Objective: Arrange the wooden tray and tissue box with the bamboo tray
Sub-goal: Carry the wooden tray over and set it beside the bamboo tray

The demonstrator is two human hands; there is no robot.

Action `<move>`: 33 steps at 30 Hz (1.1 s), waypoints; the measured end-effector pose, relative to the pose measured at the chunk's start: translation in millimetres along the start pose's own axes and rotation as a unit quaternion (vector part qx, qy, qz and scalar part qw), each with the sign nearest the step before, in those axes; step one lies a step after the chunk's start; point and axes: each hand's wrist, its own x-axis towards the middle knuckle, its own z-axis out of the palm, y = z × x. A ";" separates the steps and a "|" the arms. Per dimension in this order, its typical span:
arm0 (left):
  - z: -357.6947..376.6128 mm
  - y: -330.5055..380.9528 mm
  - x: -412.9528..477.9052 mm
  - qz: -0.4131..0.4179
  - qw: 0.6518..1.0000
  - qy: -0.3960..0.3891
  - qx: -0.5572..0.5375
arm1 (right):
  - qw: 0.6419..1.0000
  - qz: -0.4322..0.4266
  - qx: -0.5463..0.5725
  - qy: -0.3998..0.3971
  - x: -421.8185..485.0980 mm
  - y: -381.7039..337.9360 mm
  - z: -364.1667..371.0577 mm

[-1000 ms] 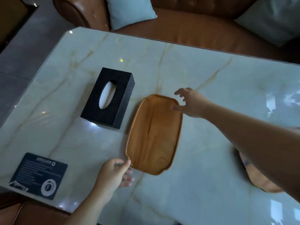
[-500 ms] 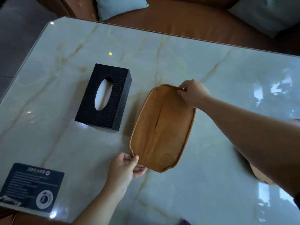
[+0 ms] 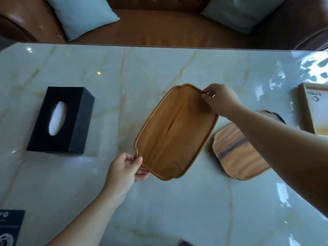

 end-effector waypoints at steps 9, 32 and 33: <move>98.3 -4.3 -1.3 0.026 0.997 -0.036 0.061 | 0.998 0.041 0.007 0.043 -27.5 105.2 -69.4; 220.6 -8.0 -2.8 0.050 0.974 -0.089 0.203 | 0.985 0.144 0.018 0.096 -87.0 244.9 -128.2; 222.0 -10.1 -2.5 0.048 0.974 -0.085 0.203 | 0.985 0.143 0.015 0.095 -86.0 246.7 -127.0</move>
